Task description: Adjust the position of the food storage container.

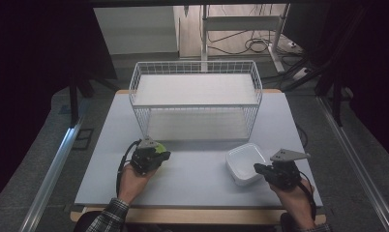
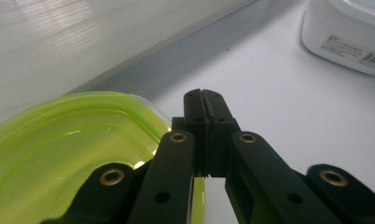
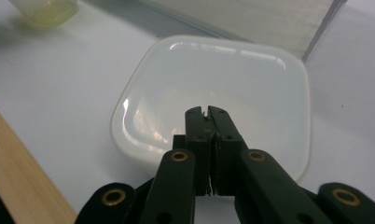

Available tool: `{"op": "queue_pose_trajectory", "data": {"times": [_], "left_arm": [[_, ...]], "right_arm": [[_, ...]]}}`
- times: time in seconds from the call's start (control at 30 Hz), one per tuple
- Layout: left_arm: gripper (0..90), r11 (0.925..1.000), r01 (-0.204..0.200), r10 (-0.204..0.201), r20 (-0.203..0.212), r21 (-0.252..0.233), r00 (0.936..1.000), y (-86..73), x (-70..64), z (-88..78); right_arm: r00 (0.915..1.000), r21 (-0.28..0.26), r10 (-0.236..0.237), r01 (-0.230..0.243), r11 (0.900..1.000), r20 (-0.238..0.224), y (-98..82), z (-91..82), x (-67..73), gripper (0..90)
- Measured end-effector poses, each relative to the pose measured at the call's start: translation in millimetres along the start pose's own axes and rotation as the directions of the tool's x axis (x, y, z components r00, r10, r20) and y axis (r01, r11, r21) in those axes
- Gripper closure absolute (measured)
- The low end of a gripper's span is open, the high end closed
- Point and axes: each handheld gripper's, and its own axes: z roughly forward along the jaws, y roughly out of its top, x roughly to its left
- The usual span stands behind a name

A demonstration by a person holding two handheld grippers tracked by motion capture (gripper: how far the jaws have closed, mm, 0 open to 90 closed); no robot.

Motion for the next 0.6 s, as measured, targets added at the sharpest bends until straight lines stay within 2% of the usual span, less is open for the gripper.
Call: {"op": "queue_pose_trajectory", "data": {"times": [0.1, 0.2, 0.33, 0.43, 0.6], "left_arm": [[89.9, 1.0, 0.0, 0.0, -0.02, 0.003, 0.9998, -0.2, 2.6, -1.5], [89.9, 1.0, 0.005, -0.004, -0.034, 0.005, 0.9994, -0.9, 4.2, -2.9], [89.9, 0.9999, 0.012, -0.011, -0.054, 0.01, 0.9985, -2.0, 9.1, -5.9], [89.9, 0.9996, 0.025, -0.024, -0.076, 0.016, 0.9968, -4.5, 14.9, -11.2], [89.8, 0.9992, 0.039, -0.039, -0.089, 0.002, 0.9953, -7.0, 18.4, -16.8]], "right_arm": [[0.9999, 0.001, 0.006, -0.006, 1.0, 0.011, 12.1, 9.5, -9.6, 85.5], [0.9997, -0.004, 0.011, -0.01, 1.0, 0.022, 15.9, 10.8, -13.9, 85.3], [0.9978, -0.021, 0.036, -0.035, 0.999, 0.055, 21.5, 9.0, -26.6, 84.6], [0.9931, -0.034, 0.063, -0.06, 0.998, 0.099, 19.5, 5.1, -39.2, 84.4], [0.9848, -0.039, 0.105, -0.101, 0.994, 0.138, 8.9, 1.7, -52.5, 84.3]]}}
